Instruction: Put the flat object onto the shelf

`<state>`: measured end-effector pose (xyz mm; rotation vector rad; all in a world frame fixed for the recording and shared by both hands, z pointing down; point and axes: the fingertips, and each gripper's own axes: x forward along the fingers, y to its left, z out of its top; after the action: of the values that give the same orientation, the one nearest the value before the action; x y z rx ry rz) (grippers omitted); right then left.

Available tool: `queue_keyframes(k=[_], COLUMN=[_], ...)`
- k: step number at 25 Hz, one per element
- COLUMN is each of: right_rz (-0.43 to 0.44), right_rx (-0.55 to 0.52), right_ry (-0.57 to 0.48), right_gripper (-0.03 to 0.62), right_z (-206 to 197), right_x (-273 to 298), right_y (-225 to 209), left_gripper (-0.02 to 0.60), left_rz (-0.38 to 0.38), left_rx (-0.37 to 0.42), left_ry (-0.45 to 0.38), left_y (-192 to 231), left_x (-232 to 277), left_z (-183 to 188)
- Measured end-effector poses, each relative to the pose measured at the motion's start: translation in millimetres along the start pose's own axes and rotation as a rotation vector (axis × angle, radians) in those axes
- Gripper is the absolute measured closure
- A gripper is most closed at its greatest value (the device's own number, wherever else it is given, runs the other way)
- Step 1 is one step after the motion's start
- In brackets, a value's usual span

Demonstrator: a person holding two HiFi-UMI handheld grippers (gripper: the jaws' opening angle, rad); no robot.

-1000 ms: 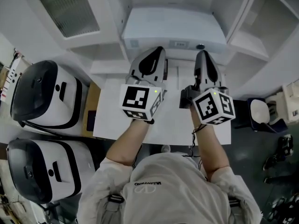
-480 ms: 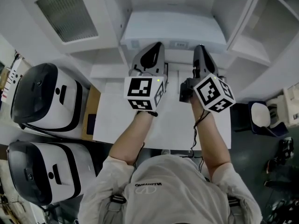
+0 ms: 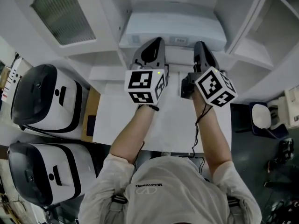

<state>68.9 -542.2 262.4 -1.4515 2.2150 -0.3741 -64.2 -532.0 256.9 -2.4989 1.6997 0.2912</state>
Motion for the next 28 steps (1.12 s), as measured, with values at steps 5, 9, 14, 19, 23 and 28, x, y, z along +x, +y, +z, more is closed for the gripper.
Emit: queue_keyframes(k=[5,9,14,19,23,28], right_rz=[0.007,0.009,0.022,0.02,0.011,-0.005], right_rx=[0.005,0.006,-0.042,-0.135,-0.149,-0.157], right_ry=[-0.003,-0.012,-0.028,-0.034,-0.056,-0.052], right_gripper=[0.583,0.583,0.583,0.583,0.583,0.583], right_z=[0.1,-0.3,-1.3,-10.2,-8.1,-11.0], right_x=[1.9,-9.5,-39.4,-72.5,-98.1,-127.1], right_y=[-0.2,1.4,7.9,10.6,4.4,-4.4], left_gripper=[0.577,0.577,0.577,0.577,0.577,0.577], left_rz=[-0.006,-0.029,-0.042,-0.05,-0.041,-0.006], left_rx=[-0.013,-0.043,-0.016,-0.015,-0.011,-0.016], left_ry=[-0.013,-0.047,-0.077,-0.11,-0.122,-0.078], left_y=[1.7,0.9,3.8,6.1,7.7,18.9], left_x=[3.7,-7.3,-37.5,-80.8,-116.0,-150.0], left_z=[0.3,1.1,2.6,4.3,7.1,-6.9])
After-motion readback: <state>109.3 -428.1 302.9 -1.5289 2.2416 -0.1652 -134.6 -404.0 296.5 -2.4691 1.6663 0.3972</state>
